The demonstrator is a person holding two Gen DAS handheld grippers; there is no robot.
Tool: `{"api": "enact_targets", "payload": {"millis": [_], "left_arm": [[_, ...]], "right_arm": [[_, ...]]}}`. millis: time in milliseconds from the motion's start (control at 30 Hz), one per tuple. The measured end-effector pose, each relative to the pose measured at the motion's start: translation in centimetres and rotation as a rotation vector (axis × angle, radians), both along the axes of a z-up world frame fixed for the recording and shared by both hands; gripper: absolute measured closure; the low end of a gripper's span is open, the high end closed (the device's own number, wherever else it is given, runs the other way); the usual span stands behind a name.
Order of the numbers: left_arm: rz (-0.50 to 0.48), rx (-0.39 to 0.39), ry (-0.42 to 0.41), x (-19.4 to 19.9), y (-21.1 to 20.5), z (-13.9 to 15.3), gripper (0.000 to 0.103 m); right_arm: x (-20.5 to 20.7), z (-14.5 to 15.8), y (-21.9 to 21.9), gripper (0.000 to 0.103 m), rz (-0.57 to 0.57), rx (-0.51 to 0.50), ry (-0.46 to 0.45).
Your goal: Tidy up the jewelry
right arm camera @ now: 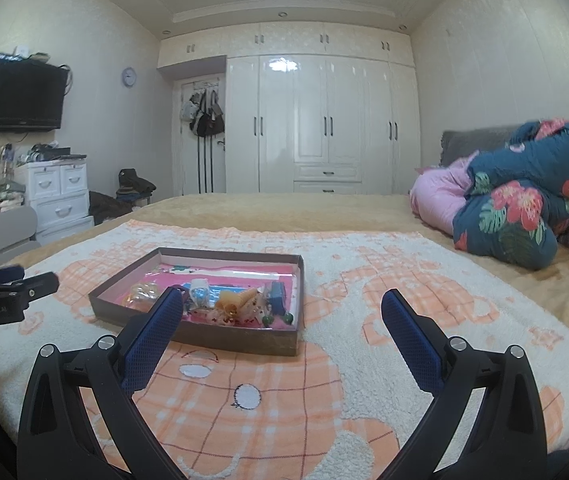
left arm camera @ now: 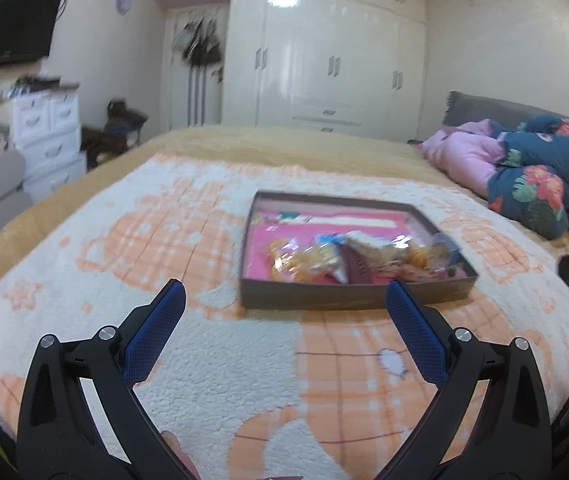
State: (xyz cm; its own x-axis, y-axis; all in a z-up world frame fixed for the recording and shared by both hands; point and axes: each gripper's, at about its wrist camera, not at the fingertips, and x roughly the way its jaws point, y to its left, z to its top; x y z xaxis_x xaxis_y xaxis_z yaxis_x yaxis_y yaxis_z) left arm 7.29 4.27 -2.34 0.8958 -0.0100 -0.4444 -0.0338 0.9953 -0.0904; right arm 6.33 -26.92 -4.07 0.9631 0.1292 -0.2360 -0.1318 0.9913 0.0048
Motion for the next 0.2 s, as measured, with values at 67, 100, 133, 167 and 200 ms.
{"api": "enact_targets", "payload": {"millis": [67, 100, 133, 167, 200], "left_arm": [[0.047, -0.021, 0.036, 1.2, 1.7, -0.4, 0.011], [0.078, -0.027, 0.048, 1.7, 2.8, -0.6, 0.011], [0.100, -0.034, 0.057, 2.2, 3.7, -0.7, 0.011], [0.126, -0.044, 0.075, 3.0, 5.0, -0.8, 0.011], [0.158, -0.054, 0.094, 3.9, 6.5, -0.9, 0.011]], "right_arm": [[0.9, -0.2, -0.9, 0.006, -0.035, 0.001, 0.006], [1.4, -0.2, -1.3, 0.006, -0.048, 0.001, 0.010], [2.0, -0.3, -1.8, 0.006, -0.067, -0.002, 0.016], [3.1, -0.4, -2.5, 0.006, -0.099, -0.009, 0.033], [3.1, -0.4, -2.5, 0.006, -0.099, -0.009, 0.033]]}}
